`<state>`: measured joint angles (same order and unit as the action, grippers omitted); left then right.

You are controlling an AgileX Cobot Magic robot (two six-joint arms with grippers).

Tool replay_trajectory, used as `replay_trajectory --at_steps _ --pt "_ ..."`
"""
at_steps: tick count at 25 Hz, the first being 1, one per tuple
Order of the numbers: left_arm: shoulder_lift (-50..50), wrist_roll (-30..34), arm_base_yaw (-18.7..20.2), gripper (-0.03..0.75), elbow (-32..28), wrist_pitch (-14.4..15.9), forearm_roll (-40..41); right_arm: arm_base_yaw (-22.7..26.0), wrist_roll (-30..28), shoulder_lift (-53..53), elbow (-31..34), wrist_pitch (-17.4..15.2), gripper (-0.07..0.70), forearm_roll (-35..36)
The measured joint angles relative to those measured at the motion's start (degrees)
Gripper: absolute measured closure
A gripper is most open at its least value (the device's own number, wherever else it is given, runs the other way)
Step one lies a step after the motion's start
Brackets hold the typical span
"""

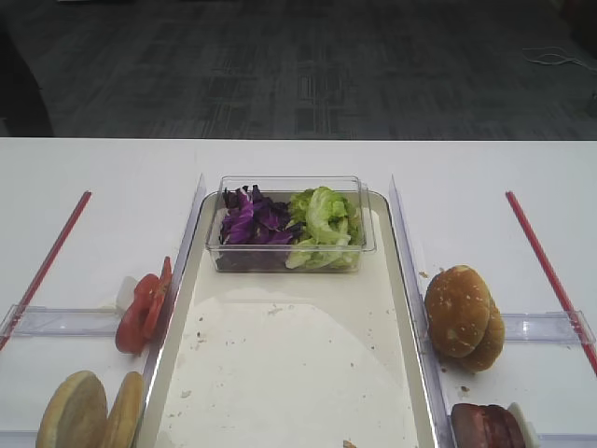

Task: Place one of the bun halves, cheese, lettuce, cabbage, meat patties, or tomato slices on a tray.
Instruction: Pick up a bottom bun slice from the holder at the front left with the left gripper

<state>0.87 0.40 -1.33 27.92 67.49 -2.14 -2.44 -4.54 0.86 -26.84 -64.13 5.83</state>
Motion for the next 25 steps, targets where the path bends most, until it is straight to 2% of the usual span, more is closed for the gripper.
replay_trajectory --at_steps 25 --pt "0.00 0.00 0.00 0.251 0.00 0.00 0.00 0.00 0.10 0.00 0.00 0.00 0.215 0.00"
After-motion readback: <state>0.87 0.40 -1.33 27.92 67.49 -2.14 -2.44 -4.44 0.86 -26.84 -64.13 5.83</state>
